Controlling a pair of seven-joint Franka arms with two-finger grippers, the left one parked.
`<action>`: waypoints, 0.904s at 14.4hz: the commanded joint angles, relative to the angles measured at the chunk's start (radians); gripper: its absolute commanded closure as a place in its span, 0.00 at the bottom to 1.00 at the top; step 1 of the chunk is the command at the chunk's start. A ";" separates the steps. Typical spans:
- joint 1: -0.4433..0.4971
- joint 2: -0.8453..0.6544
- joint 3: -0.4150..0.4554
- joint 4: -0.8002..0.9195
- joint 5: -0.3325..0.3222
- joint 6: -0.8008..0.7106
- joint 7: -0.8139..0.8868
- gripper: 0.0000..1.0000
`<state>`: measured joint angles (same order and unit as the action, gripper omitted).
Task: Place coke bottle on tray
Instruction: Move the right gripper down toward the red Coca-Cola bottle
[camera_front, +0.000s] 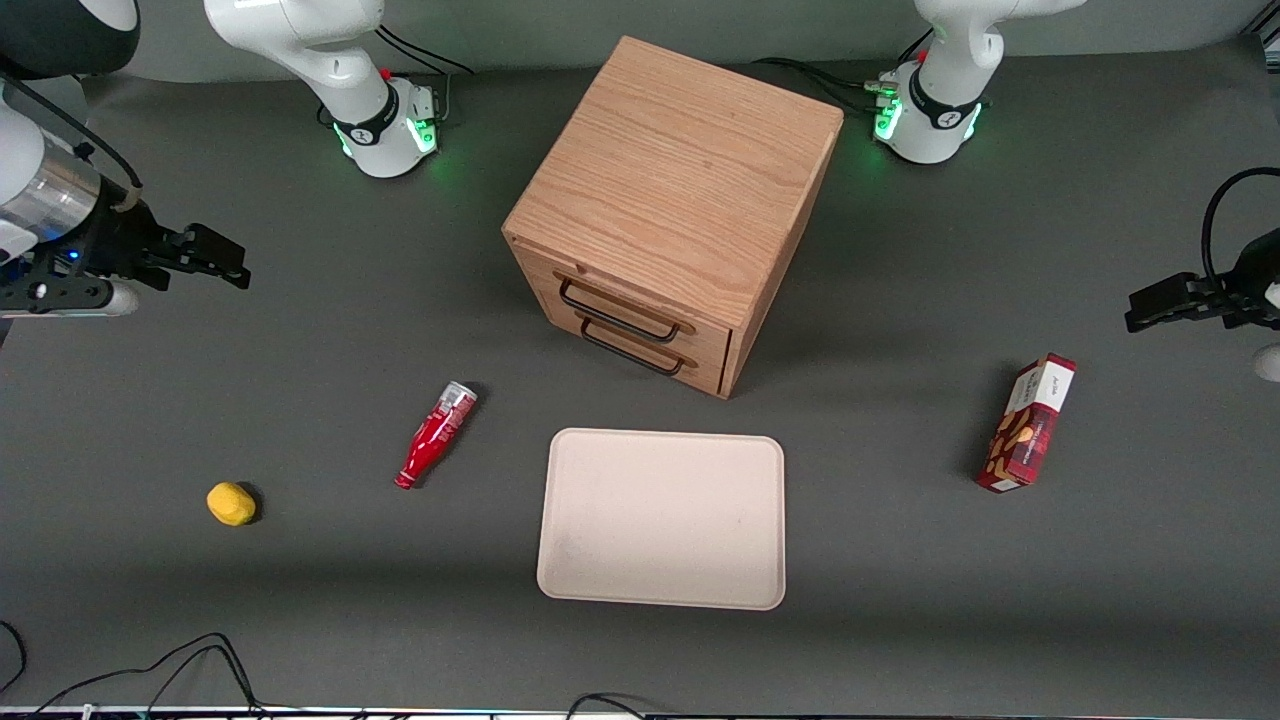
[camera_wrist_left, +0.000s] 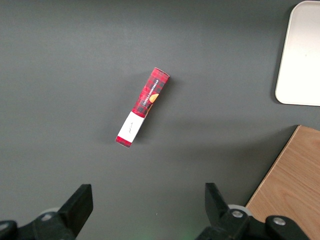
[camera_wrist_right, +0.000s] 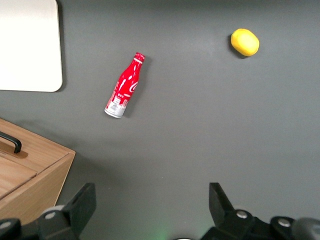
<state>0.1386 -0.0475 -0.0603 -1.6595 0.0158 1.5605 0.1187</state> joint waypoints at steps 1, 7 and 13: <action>0.016 0.023 -0.033 0.061 0.019 -0.051 -0.017 0.00; 0.035 0.158 0.032 0.064 0.026 -0.028 0.333 0.00; 0.035 0.296 0.118 -0.130 0.032 0.341 0.596 0.00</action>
<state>0.1755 0.2222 0.0409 -1.7434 0.0322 1.8142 0.6325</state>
